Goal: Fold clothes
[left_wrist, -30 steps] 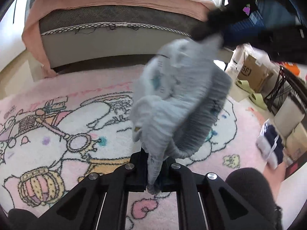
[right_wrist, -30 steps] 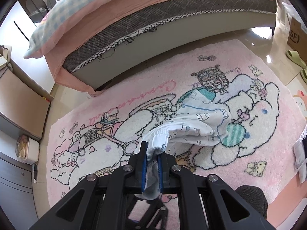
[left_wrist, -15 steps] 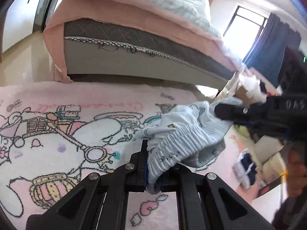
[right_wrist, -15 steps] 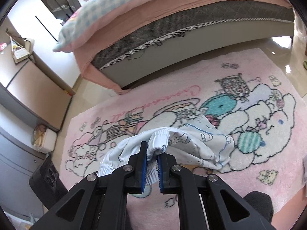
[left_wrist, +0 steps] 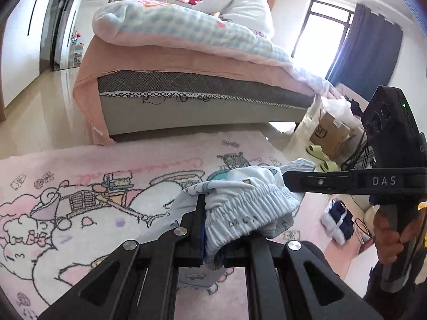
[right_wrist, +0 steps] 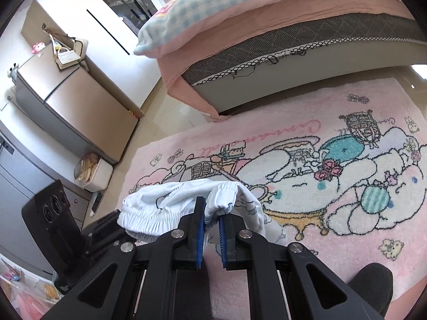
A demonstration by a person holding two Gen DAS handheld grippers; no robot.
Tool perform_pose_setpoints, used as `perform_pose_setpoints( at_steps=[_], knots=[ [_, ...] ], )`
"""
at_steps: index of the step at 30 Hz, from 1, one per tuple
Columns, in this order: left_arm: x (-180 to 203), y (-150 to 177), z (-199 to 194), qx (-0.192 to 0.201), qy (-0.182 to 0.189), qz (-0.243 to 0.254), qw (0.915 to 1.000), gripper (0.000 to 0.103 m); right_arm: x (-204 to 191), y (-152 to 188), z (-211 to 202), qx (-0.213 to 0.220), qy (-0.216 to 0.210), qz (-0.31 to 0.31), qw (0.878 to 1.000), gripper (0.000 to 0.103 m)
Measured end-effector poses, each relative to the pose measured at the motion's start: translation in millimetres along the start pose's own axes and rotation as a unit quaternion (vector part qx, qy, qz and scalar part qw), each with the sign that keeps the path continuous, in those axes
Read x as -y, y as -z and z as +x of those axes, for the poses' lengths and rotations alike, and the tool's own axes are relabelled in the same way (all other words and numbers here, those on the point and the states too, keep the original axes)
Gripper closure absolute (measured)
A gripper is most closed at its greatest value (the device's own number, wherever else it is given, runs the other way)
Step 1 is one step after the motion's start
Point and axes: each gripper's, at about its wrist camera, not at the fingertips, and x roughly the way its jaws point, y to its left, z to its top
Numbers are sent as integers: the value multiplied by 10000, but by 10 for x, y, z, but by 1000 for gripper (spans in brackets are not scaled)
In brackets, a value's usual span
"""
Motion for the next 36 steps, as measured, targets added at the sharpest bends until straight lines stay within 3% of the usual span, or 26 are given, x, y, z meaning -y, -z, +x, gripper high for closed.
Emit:
perform_pose_setpoints(
  at_steps=[7, 14, 24, 30, 36],
  knots=[
    [-24, 225, 37, -496, 72, -51, 9987, 97, -13, 206, 37, -289, 86, 0, 9995, 96],
    [39, 337, 61, -632, 107, -4, 9979, 97, 29, 314, 56, -416, 216, 20, 9989, 96],
    [276, 299, -305, -414, 42, 485, 9980, 97, -228, 337, -369, -1, 144, -330, 9994, 96],
    [448, 334, -532, -313, 175, 665, 9971, 97, -364, 435, -745, 372, 59, -438, 9983, 96],
    [678, 463, -657, -402, 347, 899, 9945, 97, -393, 658, -994, 532, 269, -394, 9974, 96]
  ],
)
